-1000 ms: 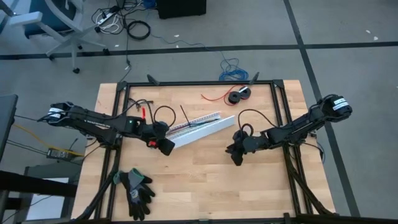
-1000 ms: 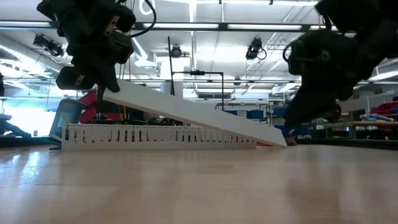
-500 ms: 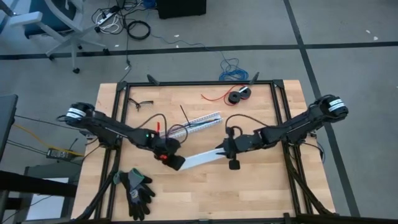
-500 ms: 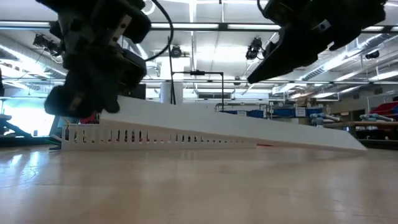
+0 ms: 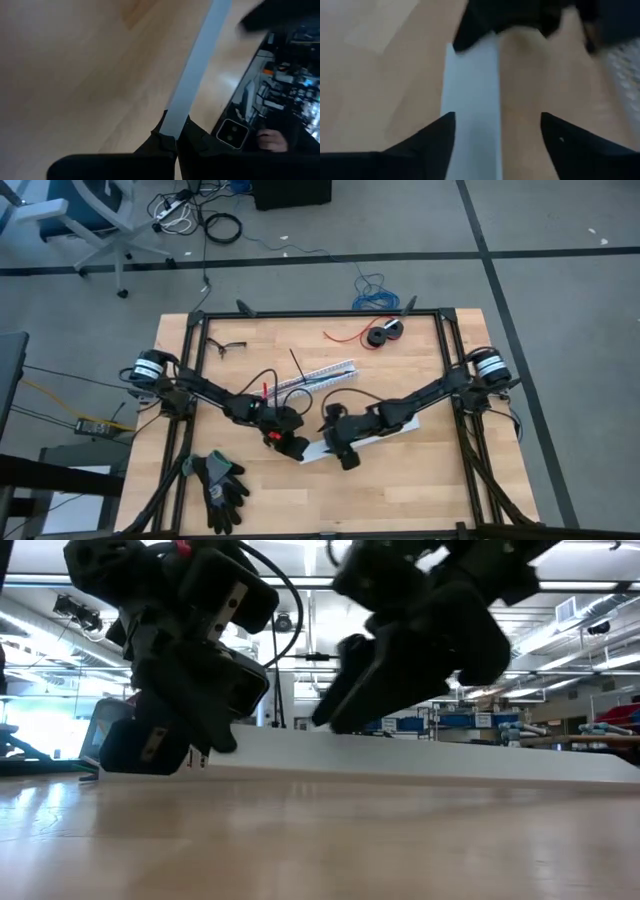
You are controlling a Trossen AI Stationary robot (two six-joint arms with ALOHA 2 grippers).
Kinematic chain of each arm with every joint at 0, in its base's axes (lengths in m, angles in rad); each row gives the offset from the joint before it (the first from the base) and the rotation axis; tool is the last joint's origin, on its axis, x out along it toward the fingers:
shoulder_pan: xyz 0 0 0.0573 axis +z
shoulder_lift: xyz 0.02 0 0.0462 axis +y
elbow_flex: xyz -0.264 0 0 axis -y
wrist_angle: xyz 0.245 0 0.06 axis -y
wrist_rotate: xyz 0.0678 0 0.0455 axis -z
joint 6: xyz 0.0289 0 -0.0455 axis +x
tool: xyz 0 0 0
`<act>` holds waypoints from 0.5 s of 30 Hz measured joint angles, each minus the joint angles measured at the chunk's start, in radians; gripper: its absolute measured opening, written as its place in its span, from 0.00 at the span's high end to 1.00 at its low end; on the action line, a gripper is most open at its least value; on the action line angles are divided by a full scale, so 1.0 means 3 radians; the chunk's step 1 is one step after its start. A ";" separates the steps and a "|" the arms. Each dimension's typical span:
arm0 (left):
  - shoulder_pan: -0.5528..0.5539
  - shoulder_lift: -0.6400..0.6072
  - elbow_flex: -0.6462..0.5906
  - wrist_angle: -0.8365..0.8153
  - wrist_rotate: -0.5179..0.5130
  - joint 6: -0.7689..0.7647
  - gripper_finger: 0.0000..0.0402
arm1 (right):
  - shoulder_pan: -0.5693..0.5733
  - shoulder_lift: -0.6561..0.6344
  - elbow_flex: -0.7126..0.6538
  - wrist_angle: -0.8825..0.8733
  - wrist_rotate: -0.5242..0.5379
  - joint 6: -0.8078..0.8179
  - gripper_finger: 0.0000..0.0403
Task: Ziptie cables
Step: Close the white cable duct cover
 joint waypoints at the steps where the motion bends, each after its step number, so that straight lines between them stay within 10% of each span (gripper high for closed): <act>1: 0.0000 0.0006 0.0000 0.0027 0.0015 0.0000 0.99 | 0.0005 0.0061 0.0071 -0.0039 -0.0039 -0.0001 0.27; 15: 0.0011 0.0014 0.0000 0.0062 -0.0254 -0.0087 0.99 | 0.0018 0.0654 0.0773 -0.0922 -0.0047 0.0093 0.18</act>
